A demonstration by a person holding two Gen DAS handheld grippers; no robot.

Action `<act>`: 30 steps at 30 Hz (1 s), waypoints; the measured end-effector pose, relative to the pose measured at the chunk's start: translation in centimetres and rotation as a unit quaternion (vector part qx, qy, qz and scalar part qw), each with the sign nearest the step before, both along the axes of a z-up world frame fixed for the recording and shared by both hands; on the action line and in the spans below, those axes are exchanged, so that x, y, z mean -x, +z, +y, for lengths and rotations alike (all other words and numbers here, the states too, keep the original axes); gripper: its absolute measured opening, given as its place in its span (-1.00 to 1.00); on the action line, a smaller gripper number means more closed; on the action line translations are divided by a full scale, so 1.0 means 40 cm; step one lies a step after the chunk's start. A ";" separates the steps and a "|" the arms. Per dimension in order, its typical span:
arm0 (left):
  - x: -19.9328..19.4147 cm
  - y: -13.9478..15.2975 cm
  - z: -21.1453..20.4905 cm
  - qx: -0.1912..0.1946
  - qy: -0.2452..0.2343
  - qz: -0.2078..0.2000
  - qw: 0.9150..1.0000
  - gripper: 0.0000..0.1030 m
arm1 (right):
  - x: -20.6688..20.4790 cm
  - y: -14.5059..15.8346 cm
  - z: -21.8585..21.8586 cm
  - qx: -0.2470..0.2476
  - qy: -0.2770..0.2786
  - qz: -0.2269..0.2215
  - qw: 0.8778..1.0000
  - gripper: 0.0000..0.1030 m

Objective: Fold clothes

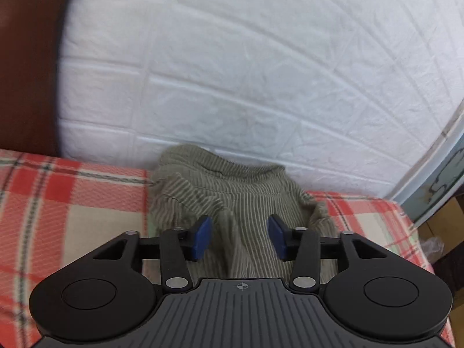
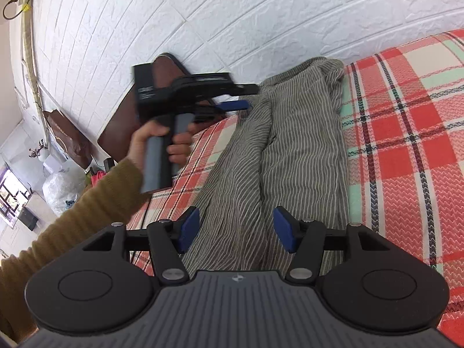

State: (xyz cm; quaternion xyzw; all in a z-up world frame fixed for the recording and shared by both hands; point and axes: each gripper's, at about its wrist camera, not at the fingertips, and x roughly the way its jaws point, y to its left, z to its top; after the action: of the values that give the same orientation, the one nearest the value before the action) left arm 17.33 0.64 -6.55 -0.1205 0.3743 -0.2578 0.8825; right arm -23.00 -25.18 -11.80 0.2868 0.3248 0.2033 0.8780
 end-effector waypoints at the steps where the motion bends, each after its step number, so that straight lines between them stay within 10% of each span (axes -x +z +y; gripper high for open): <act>1: 0.027 0.003 0.026 0.000 -0.001 0.001 1.000 0.30 | 0.005 -0.002 -0.004 -0.002 -0.002 0.001 1.000 0.20; 6: 0.169 -0.051 0.122 -0.046 -0.003 0.018 0.999 0.33 | 0.036 -0.015 -0.023 -0.007 -0.020 0.008 1.000 0.20; 16: 0.151 -0.150 0.135 0.013 0.025 0.064 0.998 0.34 | 0.051 -0.010 -0.032 0.017 -0.062 0.012 0.998 0.21; 17: 0.153 -0.153 0.126 0.004 0.023 0.058 0.998 0.28 | 0.053 -0.010 -0.031 0.019 -0.062 0.013 0.998 0.21; 20: 0.168 -0.161 0.122 -0.042 0.020 0.038 0.998 -0.74 | 0.060 -0.012 -0.038 0.019 -0.064 0.020 0.998 0.21; 25: 0.179 -0.170 0.172 -0.020 0.040 0.044 0.998 -0.81 | 0.055 -0.025 -0.047 0.002 -0.067 0.025 0.997 0.21; 30: 0.155 -0.126 0.159 -0.011 0.069 0.014 0.997 0.31 | 0.052 -0.031 -0.046 -0.012 -0.061 0.024 0.998 0.25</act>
State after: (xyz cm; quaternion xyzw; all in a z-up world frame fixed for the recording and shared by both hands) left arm 11.12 7.00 -11.60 -0.1402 0.3806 -0.1903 0.8940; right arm -25.07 -27.02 -13.04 0.3210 0.3253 0.1459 0.8774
